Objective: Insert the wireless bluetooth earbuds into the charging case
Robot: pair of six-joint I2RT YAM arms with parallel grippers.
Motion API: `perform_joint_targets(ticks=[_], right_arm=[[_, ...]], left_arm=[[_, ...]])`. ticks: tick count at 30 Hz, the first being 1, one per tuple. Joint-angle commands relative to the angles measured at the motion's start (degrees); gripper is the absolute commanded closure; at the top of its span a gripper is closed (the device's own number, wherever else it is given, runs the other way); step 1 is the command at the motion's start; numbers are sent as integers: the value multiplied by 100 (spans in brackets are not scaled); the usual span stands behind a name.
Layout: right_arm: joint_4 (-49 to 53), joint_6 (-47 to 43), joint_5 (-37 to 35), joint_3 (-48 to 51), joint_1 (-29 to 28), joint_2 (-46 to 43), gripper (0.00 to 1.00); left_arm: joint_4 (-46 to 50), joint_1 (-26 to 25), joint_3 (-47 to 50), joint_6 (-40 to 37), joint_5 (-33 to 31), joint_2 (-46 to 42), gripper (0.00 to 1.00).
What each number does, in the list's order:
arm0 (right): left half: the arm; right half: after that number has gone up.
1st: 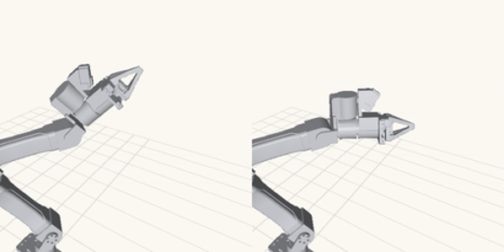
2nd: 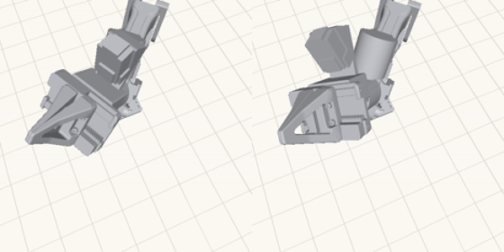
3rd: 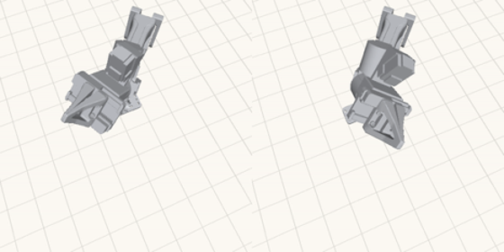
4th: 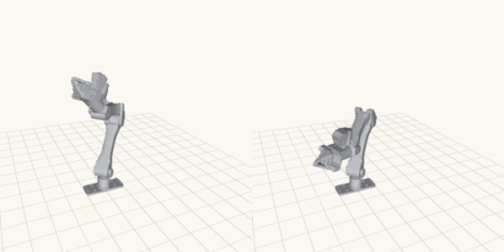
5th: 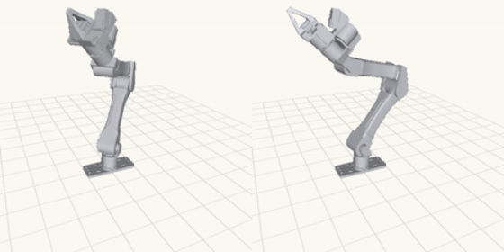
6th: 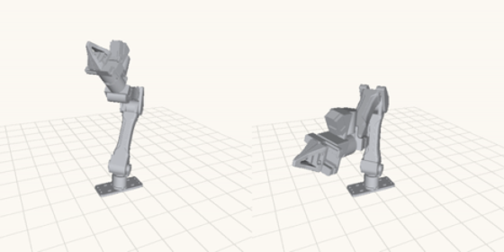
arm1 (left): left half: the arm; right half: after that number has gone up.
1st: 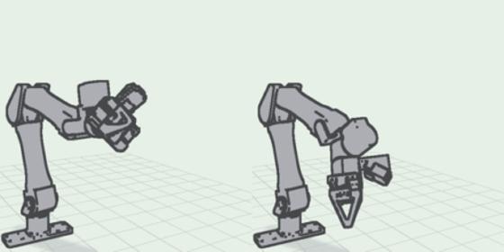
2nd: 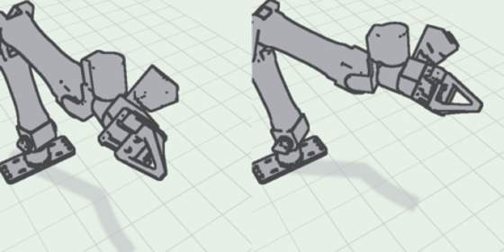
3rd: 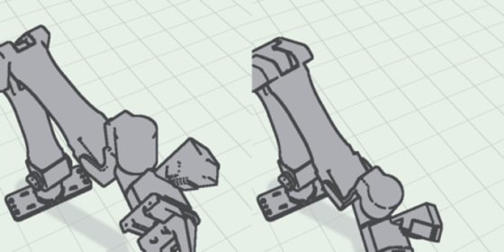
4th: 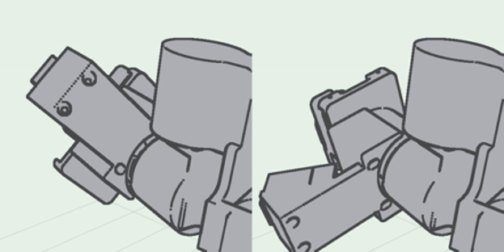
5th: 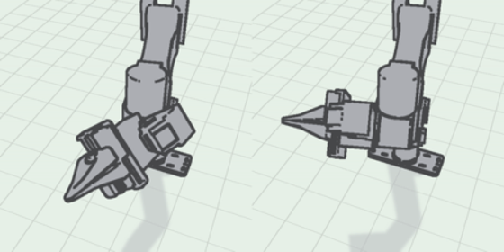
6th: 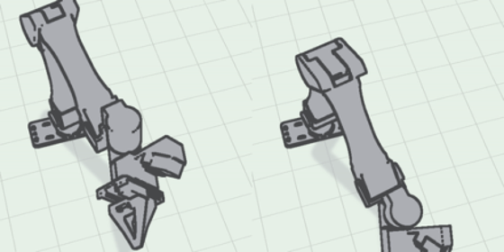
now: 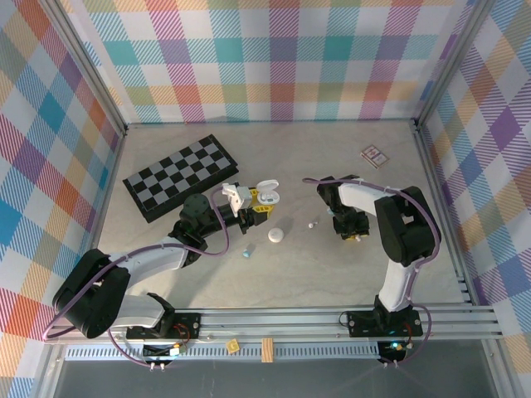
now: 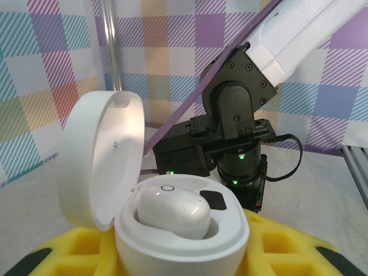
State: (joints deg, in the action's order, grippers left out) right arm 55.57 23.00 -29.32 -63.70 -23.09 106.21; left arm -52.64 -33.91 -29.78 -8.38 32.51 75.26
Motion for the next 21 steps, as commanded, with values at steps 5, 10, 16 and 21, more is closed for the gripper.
perform_joint_targets(ticks=[5,10,16,21], right_arm=[[11,-129,-12,-24,17,118,72],[-224,-225,341,92,13,-308,74],[-549,-383,1090,300,11,-1134,74],[-722,-507,2298,368,10,-1883,74]], left_arm=[[-229,34,-106,62,184,76,67],[-262,34,-85,74,185,77,66],[-202,34,-115,69,220,83,66],[-122,25,-168,18,248,145,66]])
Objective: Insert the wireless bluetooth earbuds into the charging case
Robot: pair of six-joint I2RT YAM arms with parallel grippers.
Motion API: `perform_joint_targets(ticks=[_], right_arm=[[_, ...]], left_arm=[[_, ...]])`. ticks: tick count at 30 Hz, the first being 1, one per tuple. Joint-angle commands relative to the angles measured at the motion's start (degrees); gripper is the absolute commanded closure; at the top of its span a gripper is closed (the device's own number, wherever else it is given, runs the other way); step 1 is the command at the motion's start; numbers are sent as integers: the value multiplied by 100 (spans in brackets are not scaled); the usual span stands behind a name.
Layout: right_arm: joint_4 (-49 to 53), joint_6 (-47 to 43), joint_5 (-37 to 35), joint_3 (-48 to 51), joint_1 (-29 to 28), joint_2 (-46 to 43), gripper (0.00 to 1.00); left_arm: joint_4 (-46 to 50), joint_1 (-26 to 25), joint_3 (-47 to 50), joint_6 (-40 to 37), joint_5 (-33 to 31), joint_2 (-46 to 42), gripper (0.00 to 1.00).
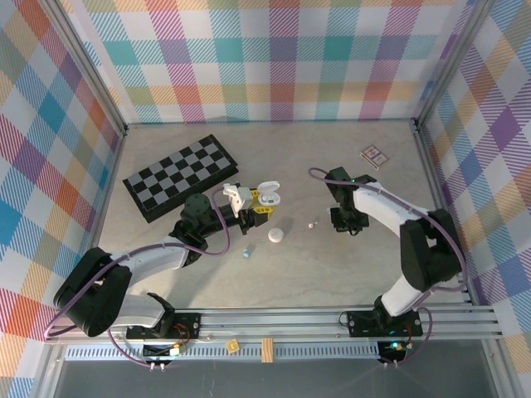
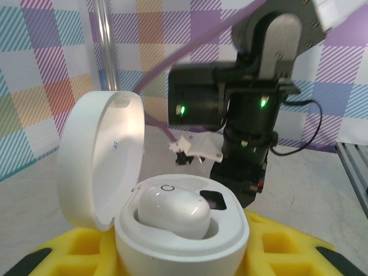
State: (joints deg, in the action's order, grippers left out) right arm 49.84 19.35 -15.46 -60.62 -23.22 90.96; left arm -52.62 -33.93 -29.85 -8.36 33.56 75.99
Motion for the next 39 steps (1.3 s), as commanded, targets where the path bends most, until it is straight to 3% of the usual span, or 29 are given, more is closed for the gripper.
perform_joint_targets(ticks=[1,11,22,32,39], right_arm=[[-182,-160,1148,53,21,-472,74],[-286,-307,2863,-177,21,-1320,73],[-365,-398,3664,-378,20,-1740,72],[-976,-159,5064,-578,26,-2044,72],[-882,-179,4447,-508,20,-1874,69]], left_arm=[[-122,19,-176,17,154,92,66],[-249,-105,-359,63,219,424,66],[-183,-130,-469,71,256,545,67],[35,-298,-697,-67,283,764,67],[-177,-199,-557,134,-4,695,67]])
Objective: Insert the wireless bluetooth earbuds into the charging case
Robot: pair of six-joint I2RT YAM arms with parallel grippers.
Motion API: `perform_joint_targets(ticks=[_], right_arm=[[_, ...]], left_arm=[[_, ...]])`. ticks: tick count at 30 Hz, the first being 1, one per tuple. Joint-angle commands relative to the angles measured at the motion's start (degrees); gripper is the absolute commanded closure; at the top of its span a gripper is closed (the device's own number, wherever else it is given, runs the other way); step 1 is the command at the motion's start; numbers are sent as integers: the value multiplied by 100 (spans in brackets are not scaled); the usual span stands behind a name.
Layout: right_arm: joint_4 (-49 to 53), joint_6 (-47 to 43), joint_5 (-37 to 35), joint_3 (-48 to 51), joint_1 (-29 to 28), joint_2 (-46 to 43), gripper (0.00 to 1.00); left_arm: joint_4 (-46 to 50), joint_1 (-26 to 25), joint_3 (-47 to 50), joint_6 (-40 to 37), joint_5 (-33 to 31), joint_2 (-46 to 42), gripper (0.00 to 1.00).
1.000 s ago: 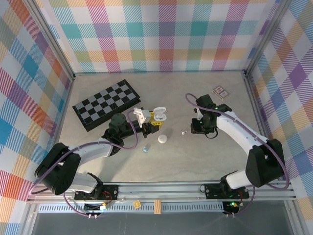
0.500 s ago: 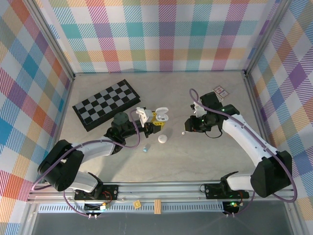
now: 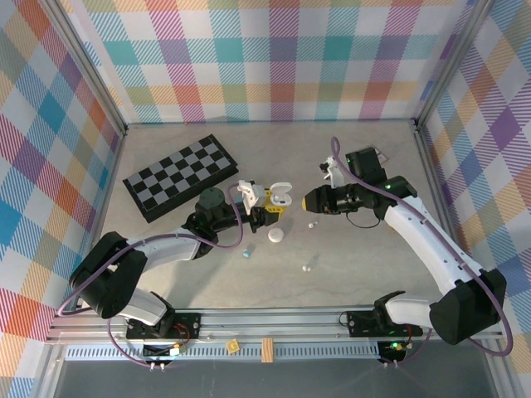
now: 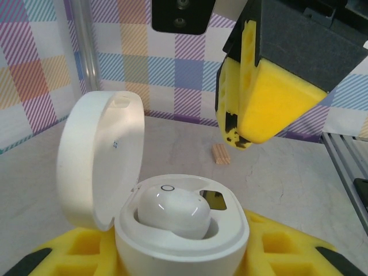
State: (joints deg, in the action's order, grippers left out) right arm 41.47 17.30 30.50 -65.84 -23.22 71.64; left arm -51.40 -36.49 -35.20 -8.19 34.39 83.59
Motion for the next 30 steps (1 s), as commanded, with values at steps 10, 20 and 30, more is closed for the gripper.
perform_joint_targets(ticks=[10,20,30], right_arm=[[169,544,-978,969,-174,-248,41],[-496,874,-1373,1758,-1870,79,36],[-424,1054,-2579,1335,-3437,981,38]], left_arm=[[-437,431,280,283,-187,-326,67],[-1227,1276,634,868,-124,-317,67],[-724,1733,733,788,-406,-734,67]])
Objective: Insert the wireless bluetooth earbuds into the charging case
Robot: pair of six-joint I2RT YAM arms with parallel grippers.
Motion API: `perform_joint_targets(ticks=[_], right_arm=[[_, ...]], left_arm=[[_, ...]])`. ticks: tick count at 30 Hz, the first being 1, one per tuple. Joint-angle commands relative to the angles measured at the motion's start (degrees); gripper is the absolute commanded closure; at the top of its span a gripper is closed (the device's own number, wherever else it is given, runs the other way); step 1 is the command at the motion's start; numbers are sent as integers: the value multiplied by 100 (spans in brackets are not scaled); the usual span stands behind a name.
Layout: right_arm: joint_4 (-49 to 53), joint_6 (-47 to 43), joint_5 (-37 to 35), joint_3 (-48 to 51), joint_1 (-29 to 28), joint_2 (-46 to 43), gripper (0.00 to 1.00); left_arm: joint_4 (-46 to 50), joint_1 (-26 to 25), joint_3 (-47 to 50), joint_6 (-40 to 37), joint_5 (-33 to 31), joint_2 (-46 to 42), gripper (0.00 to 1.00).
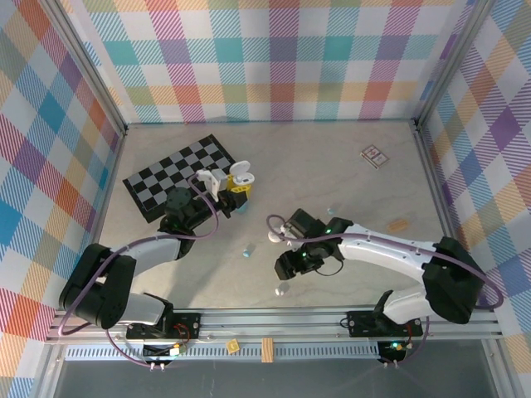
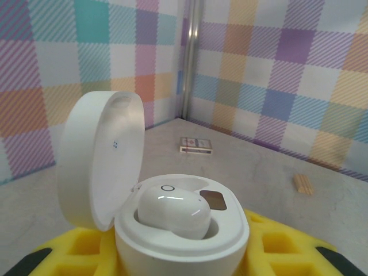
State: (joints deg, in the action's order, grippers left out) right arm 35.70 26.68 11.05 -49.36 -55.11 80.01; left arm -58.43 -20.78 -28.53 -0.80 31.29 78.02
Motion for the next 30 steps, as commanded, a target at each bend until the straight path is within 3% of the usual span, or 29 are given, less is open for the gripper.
perform_joint_targets(ticks=[1,5,14,22,30], right_arm=[[281,124,-888,-419,-435,237,39],[810,303,-1649,-867,-1048,799,41],[1531,629,-2431,-1747,-2036,2058,52],[1865,638,-2624,-1991,-2219,2544,64],[1831,530,-2652,-2092,-2217,2761,66]], left_arm=[[-10,227,67,58,-105,-185,67],[15,469,52,79,-90,-223,67],[120,835,-25,107,18,-338,67],[174,864,-47,90,64,-432,67],[234,865,-73,122,114,-462,67]])
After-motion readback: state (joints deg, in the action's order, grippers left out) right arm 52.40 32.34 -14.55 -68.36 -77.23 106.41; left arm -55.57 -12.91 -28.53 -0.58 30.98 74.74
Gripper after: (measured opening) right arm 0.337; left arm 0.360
